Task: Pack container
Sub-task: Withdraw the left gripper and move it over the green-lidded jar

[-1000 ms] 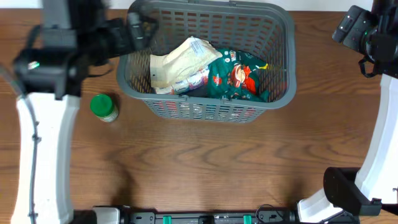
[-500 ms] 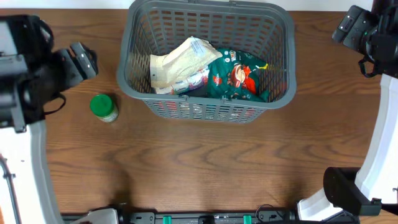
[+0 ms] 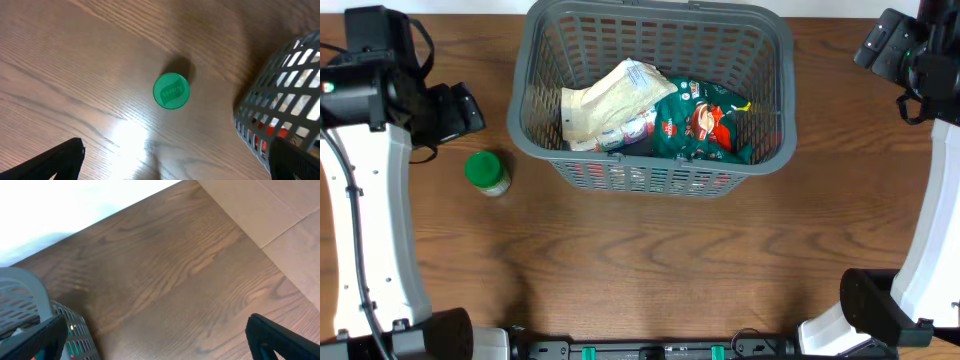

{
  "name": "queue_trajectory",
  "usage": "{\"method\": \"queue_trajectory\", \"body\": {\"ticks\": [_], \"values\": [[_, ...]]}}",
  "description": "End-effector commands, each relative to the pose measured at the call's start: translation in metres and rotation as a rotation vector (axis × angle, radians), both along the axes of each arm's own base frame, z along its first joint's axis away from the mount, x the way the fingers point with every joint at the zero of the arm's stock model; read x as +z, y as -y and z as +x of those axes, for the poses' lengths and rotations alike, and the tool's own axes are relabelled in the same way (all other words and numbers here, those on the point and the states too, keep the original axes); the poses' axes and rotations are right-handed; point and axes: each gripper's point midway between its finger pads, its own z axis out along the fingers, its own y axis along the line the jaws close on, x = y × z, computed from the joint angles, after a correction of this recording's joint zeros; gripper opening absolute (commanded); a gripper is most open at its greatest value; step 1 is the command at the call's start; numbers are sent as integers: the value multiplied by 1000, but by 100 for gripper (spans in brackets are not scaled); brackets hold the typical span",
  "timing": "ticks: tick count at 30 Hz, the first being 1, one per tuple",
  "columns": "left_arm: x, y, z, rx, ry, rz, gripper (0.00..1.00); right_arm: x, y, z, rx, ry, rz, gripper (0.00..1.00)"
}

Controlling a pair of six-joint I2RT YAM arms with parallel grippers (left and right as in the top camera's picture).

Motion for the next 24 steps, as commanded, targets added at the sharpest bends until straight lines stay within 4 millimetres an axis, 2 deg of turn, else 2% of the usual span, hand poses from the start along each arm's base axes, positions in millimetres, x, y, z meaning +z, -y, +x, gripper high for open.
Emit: {"method": "queue_trajectory", "body": {"ticks": [1,7,14,24], "values": [[-13,-7,4,49,-36,-3,99,4,4,-3,-25,17,-5,99],[-37,-6,12,57,-107,-37,99,4,4,-3,-25,16,-5,99],[-83,9,24,44,-172,-148,99,4,4,-3,-25,16,-5,99],[-158,12,7,97,-262,-174,99,4,4,-3,-25,17,-5,99]]}}
